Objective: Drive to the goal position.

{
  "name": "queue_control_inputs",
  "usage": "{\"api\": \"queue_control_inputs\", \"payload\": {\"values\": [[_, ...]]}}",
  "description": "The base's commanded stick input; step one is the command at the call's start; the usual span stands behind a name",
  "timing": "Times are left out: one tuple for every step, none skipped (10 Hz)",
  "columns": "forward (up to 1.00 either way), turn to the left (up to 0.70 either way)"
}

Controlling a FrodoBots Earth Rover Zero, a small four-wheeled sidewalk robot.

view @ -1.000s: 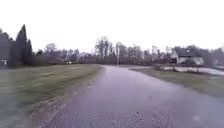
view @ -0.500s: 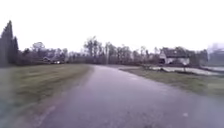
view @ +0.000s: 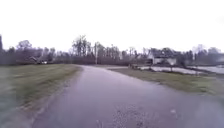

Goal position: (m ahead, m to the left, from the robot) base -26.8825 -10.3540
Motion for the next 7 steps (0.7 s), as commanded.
{"api": "queue_control_inputs", "payload": {"values": [[0.0,-1.0],[0.0,-1.0],[0.0,-1.0],[0.0,-1.0],[0.0,-1.0],[0.0,-1.0],[0.0,-1.0]]}}
